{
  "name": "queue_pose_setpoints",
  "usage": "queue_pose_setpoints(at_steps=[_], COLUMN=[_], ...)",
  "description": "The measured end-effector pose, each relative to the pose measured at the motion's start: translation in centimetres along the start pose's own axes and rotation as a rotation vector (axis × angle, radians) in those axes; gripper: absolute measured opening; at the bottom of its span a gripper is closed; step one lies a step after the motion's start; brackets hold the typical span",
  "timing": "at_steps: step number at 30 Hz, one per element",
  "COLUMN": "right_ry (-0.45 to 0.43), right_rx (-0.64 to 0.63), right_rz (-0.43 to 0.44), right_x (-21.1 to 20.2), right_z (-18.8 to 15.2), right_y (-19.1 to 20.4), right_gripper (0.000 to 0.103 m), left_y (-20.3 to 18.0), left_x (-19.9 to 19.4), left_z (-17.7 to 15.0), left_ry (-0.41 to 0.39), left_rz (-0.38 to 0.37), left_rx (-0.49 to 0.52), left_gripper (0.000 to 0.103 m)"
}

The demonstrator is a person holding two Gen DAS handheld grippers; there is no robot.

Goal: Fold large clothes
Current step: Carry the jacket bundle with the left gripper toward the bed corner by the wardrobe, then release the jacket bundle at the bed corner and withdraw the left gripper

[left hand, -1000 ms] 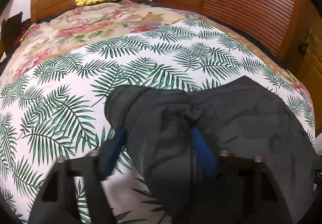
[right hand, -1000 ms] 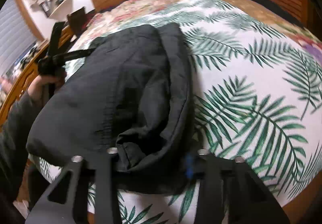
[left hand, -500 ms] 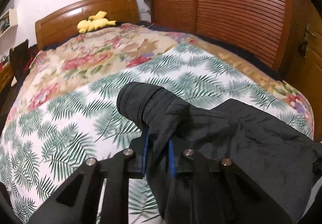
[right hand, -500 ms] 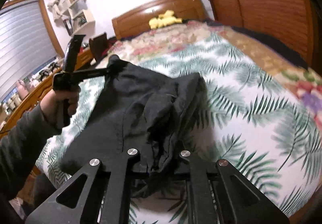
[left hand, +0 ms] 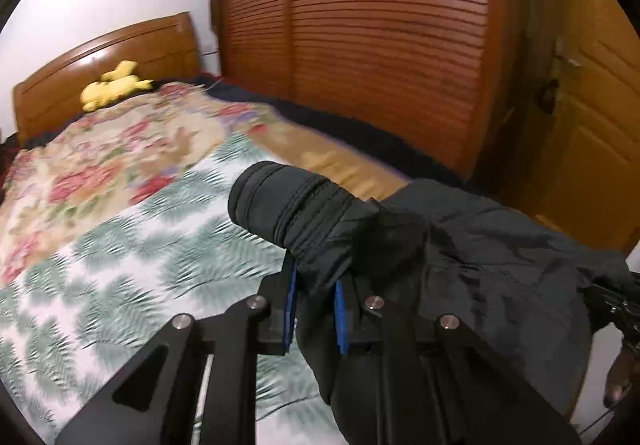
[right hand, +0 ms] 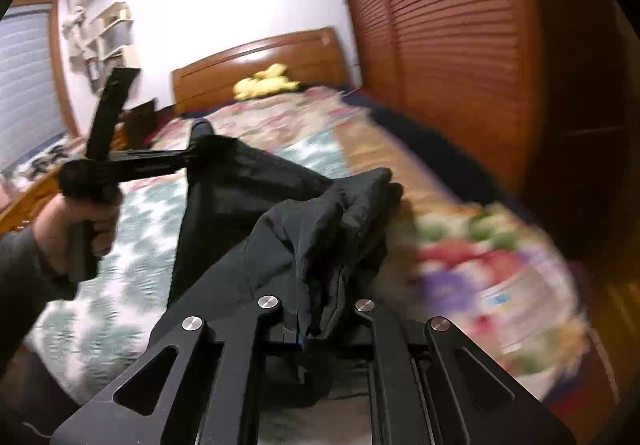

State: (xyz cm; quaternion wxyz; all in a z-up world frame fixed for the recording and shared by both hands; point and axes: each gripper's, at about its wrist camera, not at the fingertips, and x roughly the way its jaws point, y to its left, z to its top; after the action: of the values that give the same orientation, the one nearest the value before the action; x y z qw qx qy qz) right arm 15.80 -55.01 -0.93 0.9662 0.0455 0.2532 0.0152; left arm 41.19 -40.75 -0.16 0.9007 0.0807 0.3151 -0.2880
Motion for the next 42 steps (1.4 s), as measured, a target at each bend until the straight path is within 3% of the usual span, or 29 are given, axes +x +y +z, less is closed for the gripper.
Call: queue_pose_setpoints(at_steps=[5, 10, 16, 20, 23, 27, 32, 36, 42], right_ry=[-0.049, -0.07, 0.031, 0.066, 0.044, -0.007, -0.01, 0.04, 0.165], right_rx=[0.041, 0.054, 0.088, 0.095, 0.083, 0.048, 0.003, -0.038, 0.048], right_rz=[-0.103, -0.203, -0.281, -0.353, -0.427, -0.454, -0.347, -0.288, -0.315], right_x=[-3.3, -6.2, -4.9, -4.5, -5.8, -7.6, -6.9, -4.4, -0.1], right_z=[0.9, 0.3, -2.8, -3.6, -3.5, -2.9, -2.3, -3.1, -5.3], right_y=[-5.1, -8.6, -11.0, -11.3, -11.5, -10.9, -8.6, -6.7, -8.9], right_gripper=[0.006, 0.006, 0.008, 0.029, 0.042, 0.044, 0.044, 0.044, 0.044], left_y=[-5.9, -10.4, -11.6, -10.8, -10.1, -9.2, -8.5, -8.2, -7.9], left_x=[1.5, 3.0, 5.1, 5.5, 4.9, 3.4, 0.3, -2.6, -6.4], left_z=[3.2, 3.7, 2.1, 0.8, -0.1, -1.1, -3.2, -5.1, -7.6], left_ry=[-0.03, -0.027, 0.026, 0.06, 0.041, 0.021, -0.001, -0.027, -0.05], left_rz=[-0.069, -0.122, -0.043, -0.01, 0.027, -0.009, -0.076, -0.131, -0.184], left_rx=[0.03, 0.104, 0.168, 0.186, 0.221, 0.203, 0.175, 0.146, 0.126], left_gripper=[0.013, 0.013, 0.014, 0.019, 0.024, 0.035, 0.042, 0.044, 0.056])
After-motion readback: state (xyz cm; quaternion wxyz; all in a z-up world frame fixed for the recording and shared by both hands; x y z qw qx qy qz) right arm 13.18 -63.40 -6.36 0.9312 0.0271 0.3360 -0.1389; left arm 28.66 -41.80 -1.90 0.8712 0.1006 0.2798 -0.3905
